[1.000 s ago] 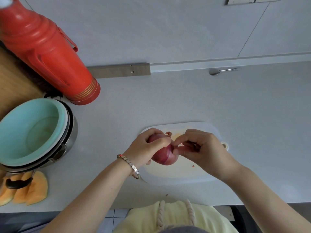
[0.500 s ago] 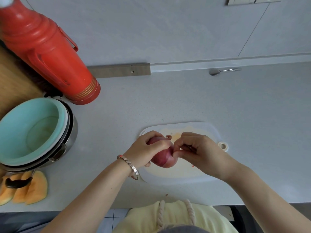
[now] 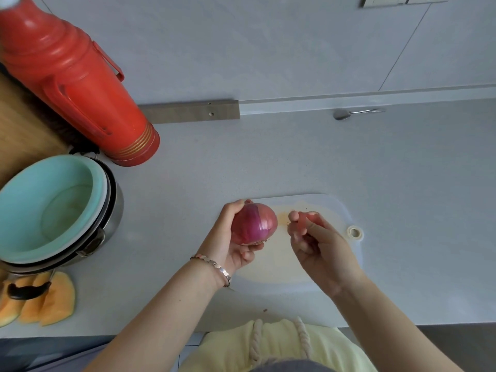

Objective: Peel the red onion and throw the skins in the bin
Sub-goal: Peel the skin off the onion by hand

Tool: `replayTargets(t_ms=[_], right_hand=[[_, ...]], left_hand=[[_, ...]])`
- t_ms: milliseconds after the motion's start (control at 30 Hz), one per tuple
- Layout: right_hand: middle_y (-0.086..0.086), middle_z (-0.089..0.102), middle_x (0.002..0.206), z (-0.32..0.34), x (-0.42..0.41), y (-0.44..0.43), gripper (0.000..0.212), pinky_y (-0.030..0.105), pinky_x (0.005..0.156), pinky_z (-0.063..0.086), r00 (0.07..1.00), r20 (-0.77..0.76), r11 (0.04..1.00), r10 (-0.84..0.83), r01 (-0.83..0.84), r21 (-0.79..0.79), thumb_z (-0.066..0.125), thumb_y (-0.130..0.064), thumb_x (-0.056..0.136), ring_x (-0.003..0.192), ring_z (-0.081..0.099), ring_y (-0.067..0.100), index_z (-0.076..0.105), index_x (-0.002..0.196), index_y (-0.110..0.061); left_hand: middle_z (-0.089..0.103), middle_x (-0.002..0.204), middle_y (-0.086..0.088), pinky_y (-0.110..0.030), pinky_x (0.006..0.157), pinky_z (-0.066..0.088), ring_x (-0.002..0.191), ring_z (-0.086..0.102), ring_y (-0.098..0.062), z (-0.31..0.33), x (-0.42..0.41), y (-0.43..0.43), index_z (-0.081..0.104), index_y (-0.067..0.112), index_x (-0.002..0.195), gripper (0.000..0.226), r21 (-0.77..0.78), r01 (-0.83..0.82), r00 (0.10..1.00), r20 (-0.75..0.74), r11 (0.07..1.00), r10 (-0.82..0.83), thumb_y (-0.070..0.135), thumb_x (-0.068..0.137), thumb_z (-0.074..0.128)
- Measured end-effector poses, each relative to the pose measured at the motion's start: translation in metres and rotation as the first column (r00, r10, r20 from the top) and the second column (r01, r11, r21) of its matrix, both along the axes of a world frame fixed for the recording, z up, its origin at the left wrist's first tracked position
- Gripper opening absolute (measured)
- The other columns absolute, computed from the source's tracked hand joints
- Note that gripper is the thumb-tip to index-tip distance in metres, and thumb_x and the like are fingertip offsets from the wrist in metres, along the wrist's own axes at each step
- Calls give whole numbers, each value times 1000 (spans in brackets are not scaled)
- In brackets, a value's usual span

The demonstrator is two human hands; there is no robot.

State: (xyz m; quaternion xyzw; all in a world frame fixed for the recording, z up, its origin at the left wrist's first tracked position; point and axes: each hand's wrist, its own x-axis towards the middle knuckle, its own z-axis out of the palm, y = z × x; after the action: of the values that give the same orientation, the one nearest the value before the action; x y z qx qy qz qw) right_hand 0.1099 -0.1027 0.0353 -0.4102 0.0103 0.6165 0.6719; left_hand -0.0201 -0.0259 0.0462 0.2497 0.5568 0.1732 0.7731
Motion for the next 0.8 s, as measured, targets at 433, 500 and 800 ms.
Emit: replayTargets(t_ms=[433, 500, 800], right_hand=[[-4, 35, 49, 20, 19, -2, 35, 13, 34, 23, 838, 434, 944, 331, -288, -162, 25, 8, 89, 43, 40, 9, 53, 73, -6], [0, 38, 49, 20, 18, -2, 38, 14, 33, 19, 876, 359, 945, 323, -281, -166, 22, 8, 87, 42, 40, 10, 48, 62, -6], [1, 14, 57, 14, 10, 0, 42, 18, 38, 9, 916, 277, 954, 291, -256, -156, 32, -34, 89, 40, 16, 10, 18, 52, -21]], left_hand=[[61, 101, 2, -23, 40, 38, 68, 58, -18, -4, -2, -3, 61, 28, 89, 52, 495, 126, 990, -118, 859, -77, 51, 43, 60], [60, 99, 6, -22, 42, 41, 76, 60, -16, -2, -2, -4, 60, 31, 88, 51, 532, 138, 987, -140, 836, -74, 52, 42, 59], [57, 92, 19, -21, 45, 48, 81, 59, -7, 4, 0, -6, 57, 37, 84, 37, 563, 141, 985, -162, 815, -59, 41, 48, 64]])
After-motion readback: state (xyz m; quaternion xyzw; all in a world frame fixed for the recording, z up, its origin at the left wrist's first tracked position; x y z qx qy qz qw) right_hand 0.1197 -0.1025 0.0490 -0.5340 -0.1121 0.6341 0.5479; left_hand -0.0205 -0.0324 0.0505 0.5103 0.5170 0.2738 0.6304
